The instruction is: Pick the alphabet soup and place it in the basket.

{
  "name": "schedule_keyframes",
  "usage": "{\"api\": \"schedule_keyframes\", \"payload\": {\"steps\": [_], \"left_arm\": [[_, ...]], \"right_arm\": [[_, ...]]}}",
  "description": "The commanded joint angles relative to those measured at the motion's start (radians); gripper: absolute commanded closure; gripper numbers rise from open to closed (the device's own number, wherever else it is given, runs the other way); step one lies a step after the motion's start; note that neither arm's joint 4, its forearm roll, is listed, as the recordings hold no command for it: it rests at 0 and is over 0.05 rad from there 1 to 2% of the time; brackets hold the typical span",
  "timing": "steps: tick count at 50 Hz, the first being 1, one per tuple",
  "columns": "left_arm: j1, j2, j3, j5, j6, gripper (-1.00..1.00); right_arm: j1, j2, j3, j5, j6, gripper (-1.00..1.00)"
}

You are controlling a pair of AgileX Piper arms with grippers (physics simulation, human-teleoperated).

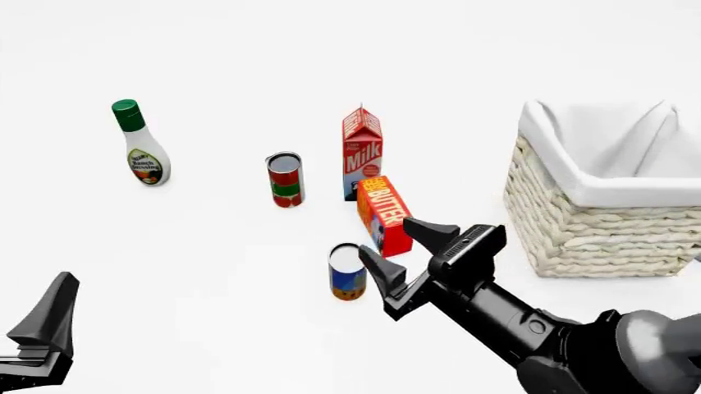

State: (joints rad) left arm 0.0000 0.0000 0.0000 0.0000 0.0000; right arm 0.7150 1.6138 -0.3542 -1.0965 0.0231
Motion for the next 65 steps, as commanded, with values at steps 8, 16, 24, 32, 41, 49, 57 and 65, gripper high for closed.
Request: {"api": "schedule_keyframes", "payload": {"steps": [8,16,24,32,41,49,57,65], "left_arm": [[0.0,0.0,0.0,0.0,0.0,-1.0],[0.0,0.0,0.0,0.0,0.0,-1.0],[0.0,0.0,0.0,0.0,0.0,-1.0],[0.0,0.0,0.0,0.0,0.0,-1.0],[0.0,0.0,0.0,0.0,0.0,-1.0],[0.0,0.0,0.0,0.0,0.0,-1.0],[0.0,0.0,0.0,0.0,0.0,-1.0],[0.0,0.0,0.0,0.0,0.0,-1.0]], "right_arm": [[0.001,0.108,-0.05,-0.021,0.003,-1.0],[0.001,0.154,-0.074,-0.026,0.006,-1.0],[0.0,0.198,-0.096,-0.033,0.007,-1.0],[0.006,0.226,-0.115,-0.032,0.01,-1.0],[0.006,0.27,-0.137,-0.039,0.014,-1.0],[0.009,0.298,-0.157,-0.039,0.018,-1.0],[0.01,0.327,-0.173,-0.041,0.022,-1.0],[0.009,0.352,-0.188,-0.044,0.024,-1.0]]}}
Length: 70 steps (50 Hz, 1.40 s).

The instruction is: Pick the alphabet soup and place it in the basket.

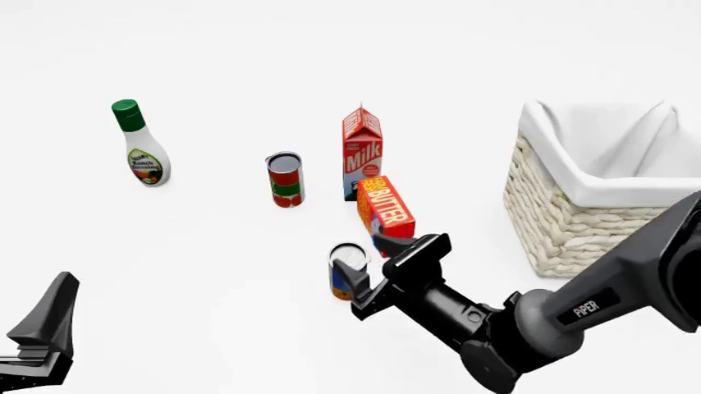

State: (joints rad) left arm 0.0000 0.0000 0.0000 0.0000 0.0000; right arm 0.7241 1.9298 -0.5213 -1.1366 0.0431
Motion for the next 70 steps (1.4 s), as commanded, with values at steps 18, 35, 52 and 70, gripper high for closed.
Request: {"api": "schedule_keyframes", "payload": {"steps": [18,35,52,70], "left_arm": [[0.0,0.0,0.0,0.0,0.0,-1.0],[0.0,0.0,0.0,0.0,0.0,-1.0],[0.0,0.0,0.0,0.0,0.0,-1.0],[0.0,0.0,0.0,0.0,0.0,-1.0]], "right_arm": [[0.002,0.097,-0.06,-0.002,0.014,-1.0],[0.006,0.14,-0.093,0.007,0.021,-1.0],[0.014,0.192,-0.13,0.012,0.032,-1.0],[0.02,0.213,-0.14,0.011,0.042,1.0]]}}
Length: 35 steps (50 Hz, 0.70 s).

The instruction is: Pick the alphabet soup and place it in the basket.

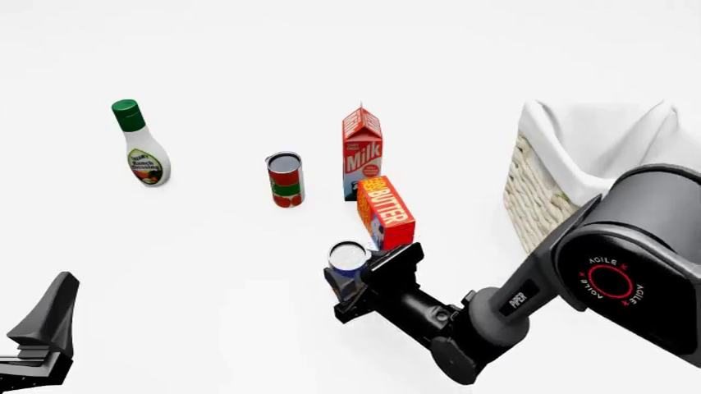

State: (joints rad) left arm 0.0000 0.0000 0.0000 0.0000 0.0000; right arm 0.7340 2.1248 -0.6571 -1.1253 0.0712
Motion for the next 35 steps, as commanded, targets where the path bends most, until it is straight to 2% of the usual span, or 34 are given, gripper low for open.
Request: {"api": "schedule_keyframes", "payload": {"steps": [1,14,26,35], "left_arm": [[0.0,0.0,0.0,0.0,0.0,-1.0],[0.0,0.0,0.0,0.0,0.0,-1.0],[0.0,0.0,0.0,0.0,0.0,-1.0],[0.0,0.0,0.0,0.0,0.0,-1.0]], "right_arm": [[0.011,0.018,-0.005,-0.001,0.014,1.0],[0.015,0.003,0.006,-0.004,0.017,1.0],[0.031,-0.192,0.124,-0.019,0.016,1.0],[0.028,-0.376,0.188,0.02,0.007,1.0]]}}
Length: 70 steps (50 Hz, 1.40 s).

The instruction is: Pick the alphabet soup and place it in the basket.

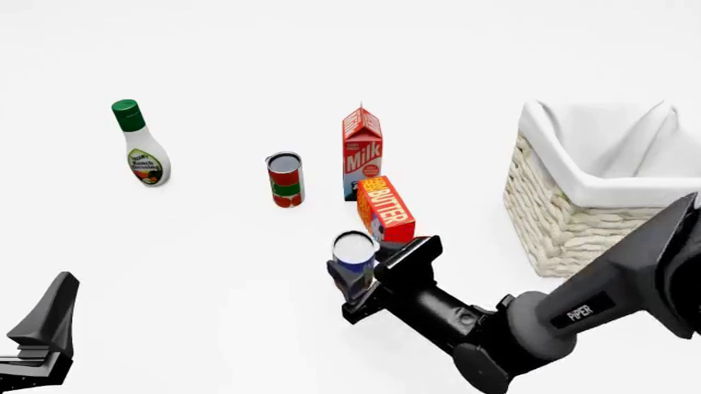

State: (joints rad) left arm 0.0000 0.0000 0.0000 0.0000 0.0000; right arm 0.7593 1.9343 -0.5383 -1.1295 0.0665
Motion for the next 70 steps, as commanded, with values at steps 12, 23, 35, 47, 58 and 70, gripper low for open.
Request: {"api": "schedule_keyframes", "payload": {"steps": [12,23,35,47,58,70], "left_arm": [[0.0,0.0,0.0,0.0,0.0,-1.0],[0.0,0.0,0.0,0.0,0.0,-1.0],[0.0,0.0,0.0,0.0,0.0,-1.0],[0.0,0.0,0.0,0.0,0.0,-1.0],[0.0,0.0,0.0,0.0,0.0,-1.0],[0.0,0.0,0.0,0.0,0.0,-1.0]], "right_arm": [[0.007,-0.456,0.122,0.14,-0.013,1.0],[-0.056,-0.71,0.118,0.28,-0.054,1.0],[-0.149,-0.91,0.051,0.447,-0.112,1.0],[-0.288,-1.034,-0.038,0.6,-0.178,1.0],[-0.427,-1.088,-0.139,0.723,-0.202,1.0],[-0.57,-1.086,-0.228,0.79,-0.225,1.0]]}}
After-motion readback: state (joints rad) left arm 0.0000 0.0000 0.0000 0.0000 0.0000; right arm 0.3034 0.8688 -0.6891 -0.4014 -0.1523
